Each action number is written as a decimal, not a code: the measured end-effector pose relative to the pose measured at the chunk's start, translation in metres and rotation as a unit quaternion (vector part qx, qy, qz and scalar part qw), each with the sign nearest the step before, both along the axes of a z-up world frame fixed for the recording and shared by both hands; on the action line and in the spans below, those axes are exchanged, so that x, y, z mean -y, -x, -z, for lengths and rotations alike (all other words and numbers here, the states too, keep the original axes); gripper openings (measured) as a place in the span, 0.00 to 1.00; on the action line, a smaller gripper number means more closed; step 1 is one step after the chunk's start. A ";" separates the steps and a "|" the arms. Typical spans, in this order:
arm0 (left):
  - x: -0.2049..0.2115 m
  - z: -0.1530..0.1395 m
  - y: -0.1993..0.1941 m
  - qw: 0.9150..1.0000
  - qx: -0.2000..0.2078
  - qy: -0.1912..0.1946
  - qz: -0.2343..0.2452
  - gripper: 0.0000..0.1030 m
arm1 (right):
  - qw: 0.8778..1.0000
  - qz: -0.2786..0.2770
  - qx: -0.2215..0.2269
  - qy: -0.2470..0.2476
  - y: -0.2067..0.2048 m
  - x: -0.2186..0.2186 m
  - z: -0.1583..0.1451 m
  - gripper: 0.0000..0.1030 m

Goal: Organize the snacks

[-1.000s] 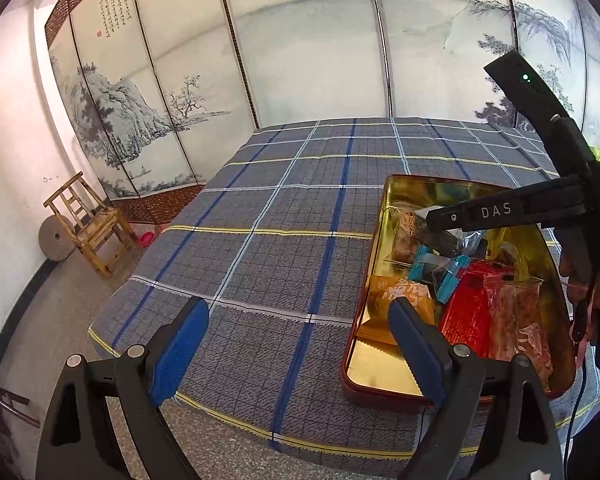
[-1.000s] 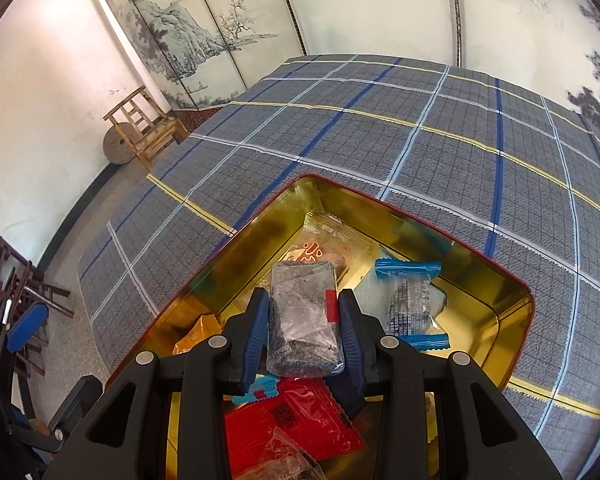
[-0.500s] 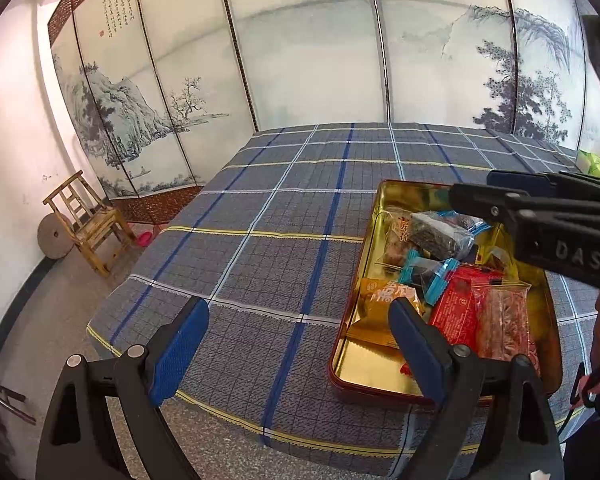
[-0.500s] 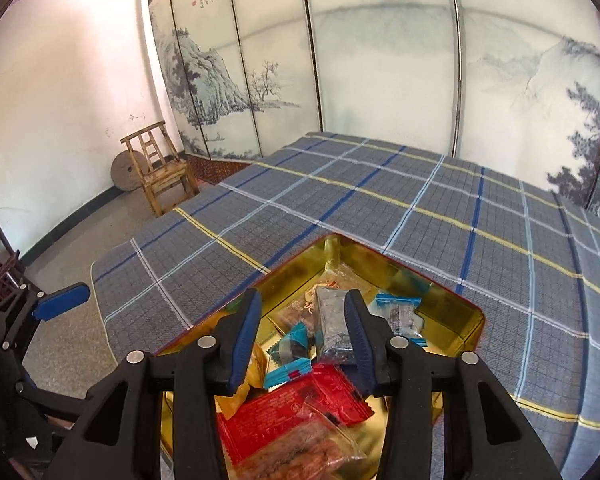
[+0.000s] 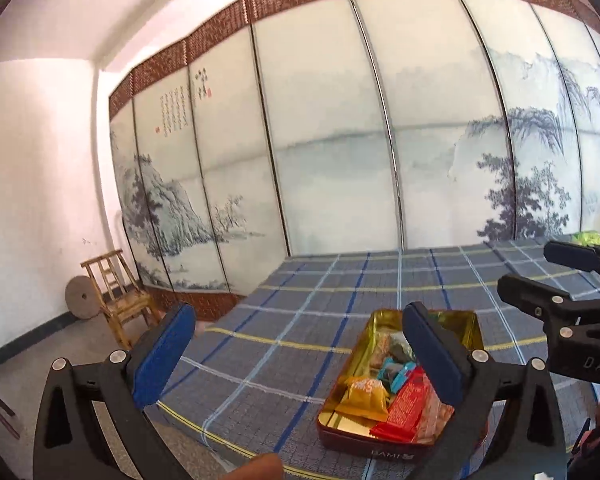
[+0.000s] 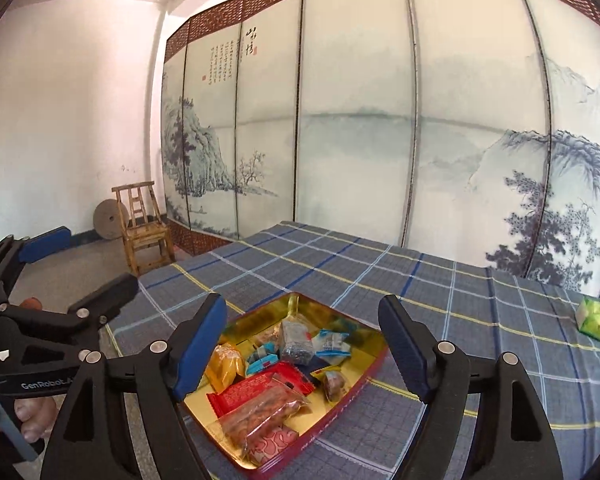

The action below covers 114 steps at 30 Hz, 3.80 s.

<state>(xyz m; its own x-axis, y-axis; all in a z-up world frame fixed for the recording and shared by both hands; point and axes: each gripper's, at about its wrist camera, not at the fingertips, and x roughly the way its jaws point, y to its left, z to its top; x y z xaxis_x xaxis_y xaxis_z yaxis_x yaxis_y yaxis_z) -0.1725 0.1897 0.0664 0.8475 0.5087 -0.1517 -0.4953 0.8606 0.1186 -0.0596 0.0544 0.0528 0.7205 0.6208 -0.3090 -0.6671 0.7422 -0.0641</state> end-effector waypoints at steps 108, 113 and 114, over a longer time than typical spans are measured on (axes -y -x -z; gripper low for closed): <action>0.023 0.028 -0.009 0.987 -0.110 0.105 0.043 1.00 | 0.998 0.056 0.002 0.013 0.044 0.059 0.015 0.96; 0.023 0.028 -0.009 0.987 -0.110 0.105 0.043 1.00 | 0.998 0.056 0.002 0.012 0.044 0.059 0.014 0.96; 0.023 0.028 -0.009 0.987 -0.110 0.105 0.043 1.00 | 0.998 0.056 0.001 0.012 0.043 0.059 0.014 0.96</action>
<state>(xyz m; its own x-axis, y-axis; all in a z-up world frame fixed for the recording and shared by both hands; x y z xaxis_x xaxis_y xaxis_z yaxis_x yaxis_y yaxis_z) -0.1631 0.1668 0.0388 0.8212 0.3739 -0.4311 -0.4012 0.9155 0.0298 -0.1030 -0.0051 0.0384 0.7856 0.5287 -0.3213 -0.5800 0.8101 -0.0852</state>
